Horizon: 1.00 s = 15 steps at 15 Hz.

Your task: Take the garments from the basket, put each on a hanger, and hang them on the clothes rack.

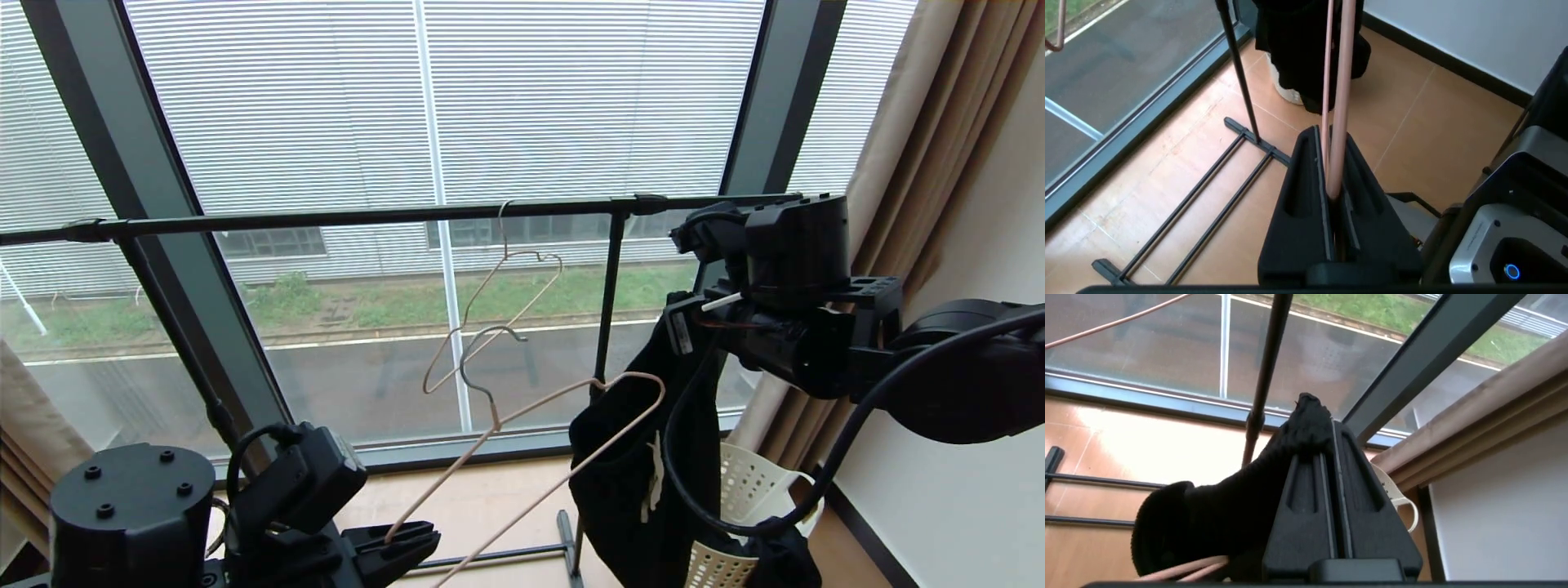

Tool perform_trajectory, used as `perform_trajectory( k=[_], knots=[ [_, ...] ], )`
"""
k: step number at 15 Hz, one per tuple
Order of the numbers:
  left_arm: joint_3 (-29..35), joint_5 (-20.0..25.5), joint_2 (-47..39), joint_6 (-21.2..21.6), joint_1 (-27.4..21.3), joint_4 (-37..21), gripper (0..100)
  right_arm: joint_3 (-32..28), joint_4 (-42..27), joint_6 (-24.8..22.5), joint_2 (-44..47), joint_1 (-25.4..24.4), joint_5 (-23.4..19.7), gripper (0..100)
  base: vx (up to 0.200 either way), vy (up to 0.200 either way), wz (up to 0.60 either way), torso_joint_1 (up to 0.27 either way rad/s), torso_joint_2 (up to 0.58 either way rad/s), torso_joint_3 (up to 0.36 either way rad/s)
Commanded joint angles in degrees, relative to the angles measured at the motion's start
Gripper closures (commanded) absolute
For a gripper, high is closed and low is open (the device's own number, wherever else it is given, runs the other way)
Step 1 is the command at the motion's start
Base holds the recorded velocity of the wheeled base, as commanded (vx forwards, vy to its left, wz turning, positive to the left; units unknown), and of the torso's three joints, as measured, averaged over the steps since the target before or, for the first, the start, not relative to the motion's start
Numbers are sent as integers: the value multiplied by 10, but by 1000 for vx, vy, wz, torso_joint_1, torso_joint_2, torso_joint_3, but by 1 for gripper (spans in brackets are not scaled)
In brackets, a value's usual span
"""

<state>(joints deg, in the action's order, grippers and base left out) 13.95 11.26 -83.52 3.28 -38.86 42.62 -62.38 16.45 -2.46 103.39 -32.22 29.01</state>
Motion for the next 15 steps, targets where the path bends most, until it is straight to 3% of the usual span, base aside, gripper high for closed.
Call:
perform_trajectory(
  k=[1,7,15],
  knots=[
    [17,-1,-36,9,-2,1,100,9,-1,0,-1,-13,1,100,0,0,0,0,0,0],
    [47,-2,-55,10,11,10,100,36,-1,-1,-21,-30,4,100,0,0,0,0,0,0],
    [54,-3,-94,9,11,37,100,47,0,4,-40,-151,32,100,0,0,0,0,0,0]
  ],
)
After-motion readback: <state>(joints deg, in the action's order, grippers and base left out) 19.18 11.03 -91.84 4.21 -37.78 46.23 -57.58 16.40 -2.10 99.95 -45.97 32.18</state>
